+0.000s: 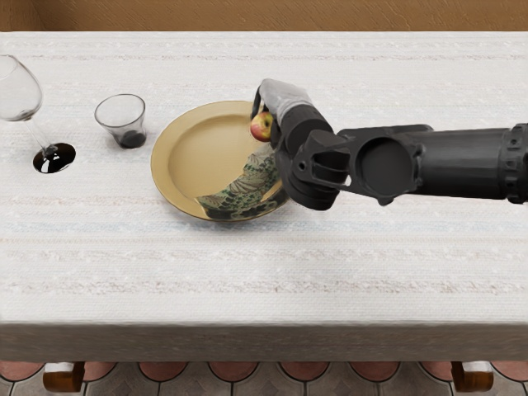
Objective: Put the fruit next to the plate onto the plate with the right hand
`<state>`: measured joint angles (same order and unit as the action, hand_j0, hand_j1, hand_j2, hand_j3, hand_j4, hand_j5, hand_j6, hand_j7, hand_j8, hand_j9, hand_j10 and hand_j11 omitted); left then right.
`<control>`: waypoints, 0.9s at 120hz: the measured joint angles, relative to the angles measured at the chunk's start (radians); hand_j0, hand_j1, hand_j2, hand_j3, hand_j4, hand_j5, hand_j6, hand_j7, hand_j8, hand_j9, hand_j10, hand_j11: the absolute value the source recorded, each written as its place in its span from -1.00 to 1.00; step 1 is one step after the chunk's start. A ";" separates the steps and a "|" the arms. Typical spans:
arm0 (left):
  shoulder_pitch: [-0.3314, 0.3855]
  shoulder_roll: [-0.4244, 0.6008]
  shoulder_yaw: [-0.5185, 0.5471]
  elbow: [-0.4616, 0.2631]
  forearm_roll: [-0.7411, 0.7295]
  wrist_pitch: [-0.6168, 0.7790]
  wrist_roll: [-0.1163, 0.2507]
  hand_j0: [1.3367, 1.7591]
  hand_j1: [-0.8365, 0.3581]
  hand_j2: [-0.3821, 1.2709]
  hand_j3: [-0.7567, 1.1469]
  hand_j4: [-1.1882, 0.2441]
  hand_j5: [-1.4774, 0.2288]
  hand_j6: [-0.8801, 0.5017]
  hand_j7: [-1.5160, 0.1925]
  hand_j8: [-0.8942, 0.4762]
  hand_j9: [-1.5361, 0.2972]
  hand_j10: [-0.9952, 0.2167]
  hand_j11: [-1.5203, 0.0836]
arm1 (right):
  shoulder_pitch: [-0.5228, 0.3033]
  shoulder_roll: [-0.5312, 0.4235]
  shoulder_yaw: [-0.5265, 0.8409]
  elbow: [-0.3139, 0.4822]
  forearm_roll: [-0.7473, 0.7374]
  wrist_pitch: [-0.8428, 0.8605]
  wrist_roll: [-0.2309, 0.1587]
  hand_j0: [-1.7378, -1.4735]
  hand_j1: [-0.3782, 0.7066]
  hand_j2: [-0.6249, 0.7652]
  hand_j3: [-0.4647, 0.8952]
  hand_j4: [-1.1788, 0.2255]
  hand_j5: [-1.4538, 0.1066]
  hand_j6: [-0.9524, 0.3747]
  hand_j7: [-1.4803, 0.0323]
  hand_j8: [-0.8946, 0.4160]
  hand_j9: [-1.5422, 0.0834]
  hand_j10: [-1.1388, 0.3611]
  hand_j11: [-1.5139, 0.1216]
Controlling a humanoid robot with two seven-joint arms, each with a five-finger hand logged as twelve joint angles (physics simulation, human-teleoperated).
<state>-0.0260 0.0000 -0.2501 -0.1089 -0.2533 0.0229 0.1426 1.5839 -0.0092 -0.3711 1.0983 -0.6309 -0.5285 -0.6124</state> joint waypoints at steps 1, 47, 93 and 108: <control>0.000 0.000 0.000 0.000 0.000 0.000 0.000 0.52 0.98 -0.54 -0.21 0.66 0.73 0.27 0.77 0.30 0.68 0.64 0.90 | -0.003 0.001 0.000 -0.006 0.000 0.001 0.000 -0.32 0.10 0.16 -0.32 -0.16 -0.58 -0.18 -0.50 -0.35 -0.51 -0.59 -0.55; 0.000 0.000 0.000 0.000 0.000 0.000 0.000 0.52 0.98 -0.54 -0.20 0.66 0.73 0.27 0.77 0.30 0.68 0.64 0.90 | -0.080 0.009 0.091 -0.088 -0.003 0.122 0.000 -0.31 0.11 0.17 -0.32 -0.14 -0.60 -0.15 -0.54 -0.34 -0.53 -0.62 -0.57; 0.000 0.000 0.000 0.000 0.000 0.000 0.000 0.52 0.98 -0.54 -0.20 0.66 0.73 0.27 0.77 0.30 0.68 0.64 0.90 | -0.100 0.009 0.162 -0.059 -0.019 0.169 0.001 -0.34 -0.31 0.06 -0.32 0.17 0.00 0.08 0.07 -0.07 0.06 -0.16 0.01; 0.000 0.000 0.000 0.000 0.000 0.000 0.000 0.52 0.98 -0.54 -0.20 0.66 0.73 0.27 0.77 0.30 0.68 0.64 0.90 | -0.102 0.009 0.178 -0.054 -0.021 0.168 0.001 -0.37 -0.60 -0.01 -0.32 0.40 0.40 0.24 0.48 0.13 0.44 0.15 0.40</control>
<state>-0.0261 0.0000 -0.2501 -0.1089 -0.2533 0.0229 0.1427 1.4816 0.0000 -0.1930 1.0440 -0.6519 -0.3602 -0.6111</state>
